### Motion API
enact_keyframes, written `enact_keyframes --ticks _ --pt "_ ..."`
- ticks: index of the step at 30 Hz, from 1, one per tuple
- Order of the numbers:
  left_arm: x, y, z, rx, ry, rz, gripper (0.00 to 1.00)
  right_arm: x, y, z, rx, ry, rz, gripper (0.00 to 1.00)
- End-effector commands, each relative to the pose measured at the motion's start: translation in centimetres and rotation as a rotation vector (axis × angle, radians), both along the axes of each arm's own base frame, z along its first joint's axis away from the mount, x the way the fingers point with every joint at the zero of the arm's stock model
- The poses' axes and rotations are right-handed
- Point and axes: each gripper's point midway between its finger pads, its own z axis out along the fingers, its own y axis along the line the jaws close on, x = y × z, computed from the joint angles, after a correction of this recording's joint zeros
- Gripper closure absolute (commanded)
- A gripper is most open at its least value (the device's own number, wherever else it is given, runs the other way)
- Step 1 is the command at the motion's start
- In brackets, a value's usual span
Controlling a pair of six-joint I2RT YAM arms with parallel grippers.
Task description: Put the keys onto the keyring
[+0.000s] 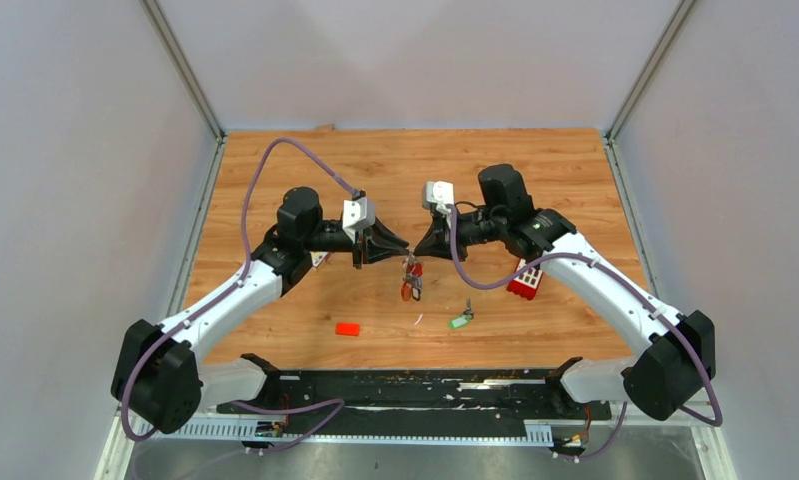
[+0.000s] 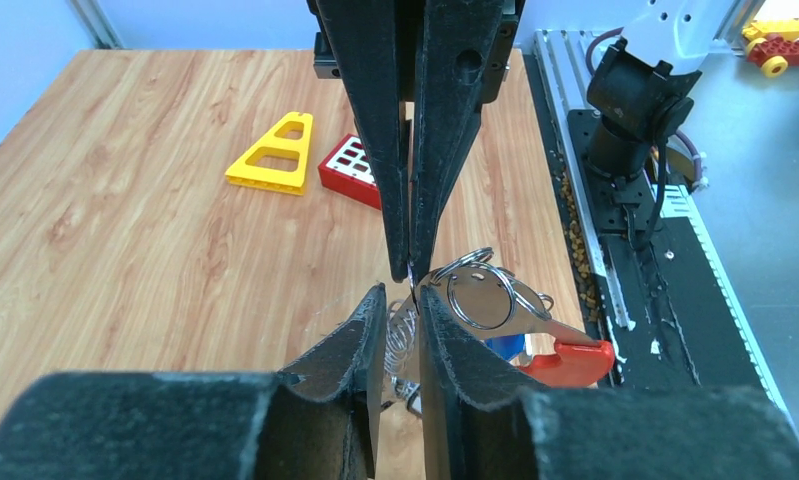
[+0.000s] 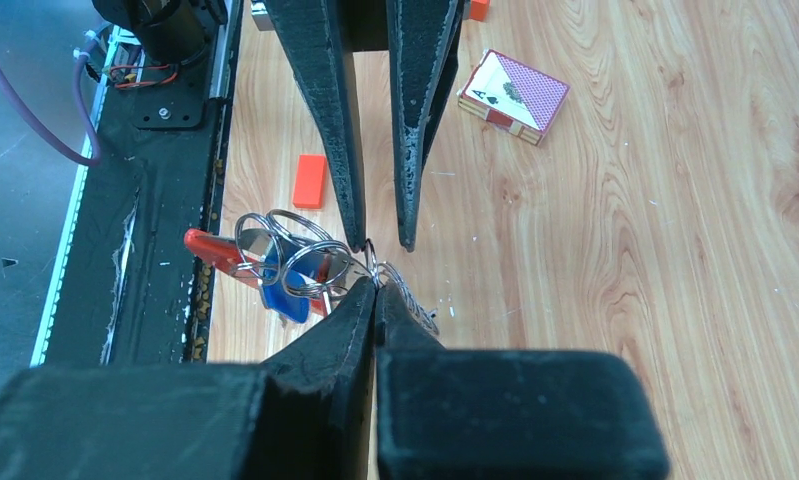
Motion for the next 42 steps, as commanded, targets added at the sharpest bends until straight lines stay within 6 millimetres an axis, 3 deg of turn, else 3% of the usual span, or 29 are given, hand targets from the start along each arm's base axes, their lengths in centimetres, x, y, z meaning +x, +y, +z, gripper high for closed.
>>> enact_keyframes --ticks 1,16,29,42 --pt "0.2 0.1 0.2 -0.012 -0.027 0.008 0.76 -0.2 0.3 3.3 0.09 -0.061 0.033 1.0" --pt "0.4 0.0 -0.8 -0.005 -0.013 0.006 0.75 -0.2 0.2 3.6 0.103 -0.054 0.032 1.0" --pt "-1.3 0.3 -0.9 -0.006 -0.031 -0.071 0.7 0.3 0.1 3.4 0.097 -0.06 0.006 1.0" --pt "0.4 -0.2 -0.4 -0.026 -0.024 -0.005 0.74 0.1 0.2 3.4 0.104 -0.049 0.024 1.0"
